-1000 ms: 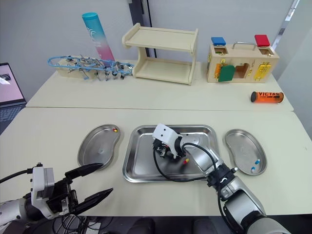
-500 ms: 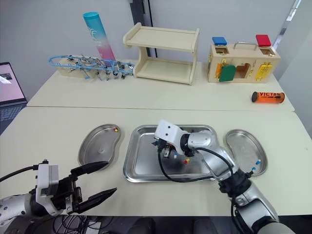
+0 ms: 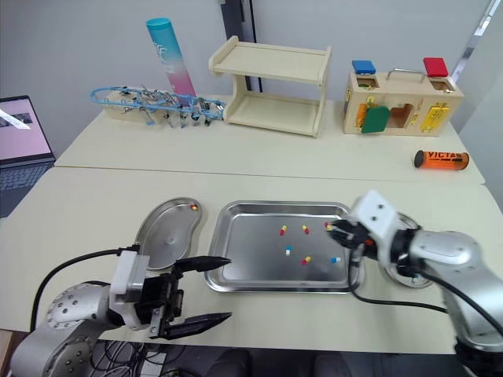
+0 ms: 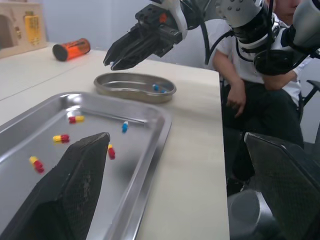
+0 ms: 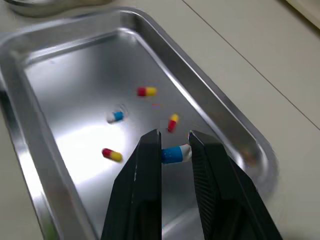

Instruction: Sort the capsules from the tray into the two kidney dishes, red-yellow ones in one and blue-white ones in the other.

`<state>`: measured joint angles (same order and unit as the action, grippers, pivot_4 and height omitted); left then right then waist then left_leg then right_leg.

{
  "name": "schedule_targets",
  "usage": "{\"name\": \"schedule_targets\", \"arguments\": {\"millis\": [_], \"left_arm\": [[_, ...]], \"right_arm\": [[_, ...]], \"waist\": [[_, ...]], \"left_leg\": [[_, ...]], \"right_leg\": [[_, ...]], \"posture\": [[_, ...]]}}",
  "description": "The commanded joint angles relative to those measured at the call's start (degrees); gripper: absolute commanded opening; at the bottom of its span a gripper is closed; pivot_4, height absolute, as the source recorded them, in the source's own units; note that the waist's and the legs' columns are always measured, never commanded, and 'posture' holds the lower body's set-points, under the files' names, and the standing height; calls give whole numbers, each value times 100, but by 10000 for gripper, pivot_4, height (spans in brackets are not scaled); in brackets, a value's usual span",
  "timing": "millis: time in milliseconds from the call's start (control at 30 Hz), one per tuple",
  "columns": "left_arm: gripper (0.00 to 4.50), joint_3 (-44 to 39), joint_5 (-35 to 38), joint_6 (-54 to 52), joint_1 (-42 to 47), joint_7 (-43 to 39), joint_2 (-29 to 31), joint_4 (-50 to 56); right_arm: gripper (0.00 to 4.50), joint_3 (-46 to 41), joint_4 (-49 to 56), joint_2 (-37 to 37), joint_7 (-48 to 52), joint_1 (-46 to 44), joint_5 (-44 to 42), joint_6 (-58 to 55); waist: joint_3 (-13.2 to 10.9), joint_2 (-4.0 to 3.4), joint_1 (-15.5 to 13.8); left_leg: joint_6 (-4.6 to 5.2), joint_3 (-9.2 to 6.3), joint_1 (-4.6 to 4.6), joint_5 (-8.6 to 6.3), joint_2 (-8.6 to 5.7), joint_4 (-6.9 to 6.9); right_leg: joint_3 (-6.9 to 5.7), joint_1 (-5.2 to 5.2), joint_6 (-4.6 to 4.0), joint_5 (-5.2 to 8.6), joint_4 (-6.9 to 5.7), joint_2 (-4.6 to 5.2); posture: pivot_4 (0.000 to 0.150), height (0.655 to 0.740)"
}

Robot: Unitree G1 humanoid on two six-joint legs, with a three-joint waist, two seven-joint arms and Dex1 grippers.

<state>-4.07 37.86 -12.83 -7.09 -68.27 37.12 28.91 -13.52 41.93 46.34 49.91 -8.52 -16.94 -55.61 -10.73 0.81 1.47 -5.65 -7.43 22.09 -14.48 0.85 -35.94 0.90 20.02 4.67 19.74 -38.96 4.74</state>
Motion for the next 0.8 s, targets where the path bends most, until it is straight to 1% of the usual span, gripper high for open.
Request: {"name": "schedule_targets", "arguments": {"millis": [33,133,200,267,433,467,500,567,733,800], "left_arm": [[45000,155,-58,156,234,29,-121,-33],[45000,285,-102,185,351,33,-192,-93],[45000,355,-111,182,392,50,-224,-103],[45000,382,-112,166,407,91,-259,-95],[45000,412,-101,147,396,173,-272,-27],[45000,411,-92,139,392,202,-276,-13],[45000,416,-91,134,386,225,-281,1],[45000,405,-74,122,379,257,-282,12],[45000,369,-4,47,376,365,-273,-2],[45000,380,-8,47,386,402,-288,-16]], "right_arm": [[5618,-643,-100,389,26,429,99,298],[5618,-874,-525,622,-85,770,267,595],[5618,-826,-976,717,-137,1029,451,858],[5618,-646,-1456,711,-328,1065,638,1123],[5618,-348,-1869,728,-555,863,771,1266],[12773,-309,-1897,749,-546,826,743,1228],[14957,-289,-1917,767,-535,811,718,1209],[21129,-291,-1941,780,-558,767,714,1222],[37058,-525,-1891,932,-419,715,575,1178],[44428,-633,-1857,968,-314,785,498,1283]], "waist": [[0,0,18],[0,0,62],[0,0,51],[-1,2,39],[0,-1,45],[0,-1,43],[0,-1,39],[0,-1,32],[0,-1,27],[0,-1,27]], "left_leg": [[0,0,0,0,0,0],[0,9,-9,0,0,-1],[0,10,-10,0,0,-1],[0,10,-9,0,0,-1],[0,12,-10,0,1,-2],[0,11,-9,0,1,-2],[-1,11,-9,1,1,-2],[-1,11,-8,1,0,-3],[-1,9,-8,1,1,-2],[-1,10,-8,1,0,-3]], "right_leg": [[-1,0,0,0,-2,0],[9,-4,0,0,-3,0],[10,-6,1,0,-3,0],[8,-8,1,0,-1,0],[10,-7,1,0,-2,1],[9,-7,1,0,-2,1],[9,-7,1,0,-1,1],[8,-8,2,0,-1,1],[7,-8,2,0,0,1],[6,-8,2,0,0,1]], "posture": [[1500,7400],[1500,7400],[1500,7400],[1500,7400],[1500,7400],[1500,7400],[1500,7400],[1500,7400],[1500,7400],[1500,7400]]}}
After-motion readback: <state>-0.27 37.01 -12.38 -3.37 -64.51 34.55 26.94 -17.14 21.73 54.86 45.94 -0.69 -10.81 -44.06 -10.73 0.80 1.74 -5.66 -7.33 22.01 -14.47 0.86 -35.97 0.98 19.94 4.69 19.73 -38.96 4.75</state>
